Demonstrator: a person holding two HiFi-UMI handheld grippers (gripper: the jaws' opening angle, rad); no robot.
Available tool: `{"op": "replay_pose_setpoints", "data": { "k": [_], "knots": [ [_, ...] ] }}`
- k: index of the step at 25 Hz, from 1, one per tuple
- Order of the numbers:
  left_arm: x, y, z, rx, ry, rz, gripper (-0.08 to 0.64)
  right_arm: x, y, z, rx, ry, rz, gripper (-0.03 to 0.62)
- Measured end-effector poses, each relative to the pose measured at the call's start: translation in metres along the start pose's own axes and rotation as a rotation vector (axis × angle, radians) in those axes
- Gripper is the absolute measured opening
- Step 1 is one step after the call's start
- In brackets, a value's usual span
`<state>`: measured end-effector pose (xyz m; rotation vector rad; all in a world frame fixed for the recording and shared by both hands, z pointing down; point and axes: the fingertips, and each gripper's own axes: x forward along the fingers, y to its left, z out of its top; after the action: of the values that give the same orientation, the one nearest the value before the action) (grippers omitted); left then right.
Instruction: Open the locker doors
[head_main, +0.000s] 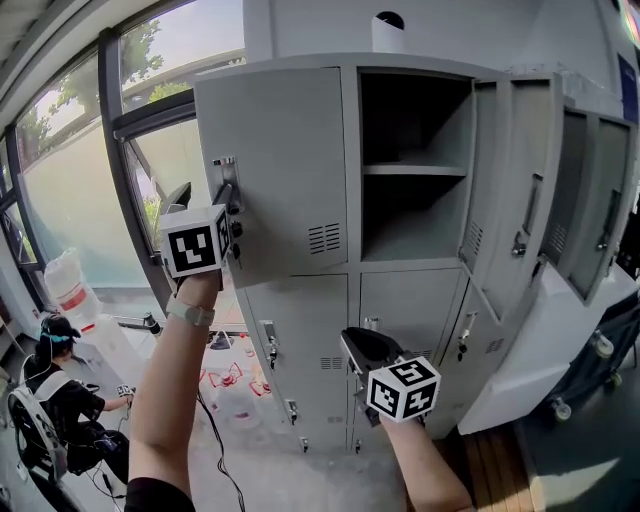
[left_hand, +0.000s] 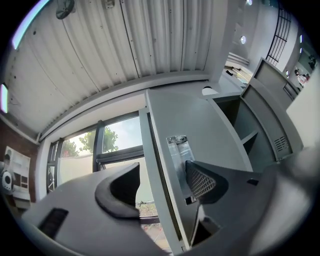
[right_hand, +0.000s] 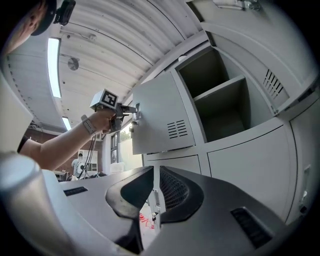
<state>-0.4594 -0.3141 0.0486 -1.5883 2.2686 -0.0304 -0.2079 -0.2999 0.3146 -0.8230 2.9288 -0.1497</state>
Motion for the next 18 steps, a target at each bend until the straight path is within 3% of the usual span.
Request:
{"op": "replay_pose_setpoints", "data": {
  "k": [7,9,11,13,18],
  "knots": [
    [-0.049,-0.027,0.016,-0.029,0.001,-0.007,0.259,-0.055,0.009,0.0,-0.003,0.008,0.001,0.063],
    [-0.063,-0.034,0.02,-0.026,-0.002,-0.001,0.203,-0.068,0.011,-0.001,0.002,0.009,0.001,0.063],
    [-0.075,-0.033,0.024,-0.013,-0.014,0.026,0.078,-0.079,0.013,-0.003,0.002,0.013,0.005,0.061],
    [-0.083,-0.036,0.025,-0.015,-0.014,0.01,0.078,-0.087,0.013,-0.003,0.0,0.013,0.007,0.061],
    [-0.085,-0.044,0.021,-0.04,-0.006,-0.036,0.161,-0.102,0.016,-0.001,-0.011,0.015,0.011,0.061]
  ]
}}
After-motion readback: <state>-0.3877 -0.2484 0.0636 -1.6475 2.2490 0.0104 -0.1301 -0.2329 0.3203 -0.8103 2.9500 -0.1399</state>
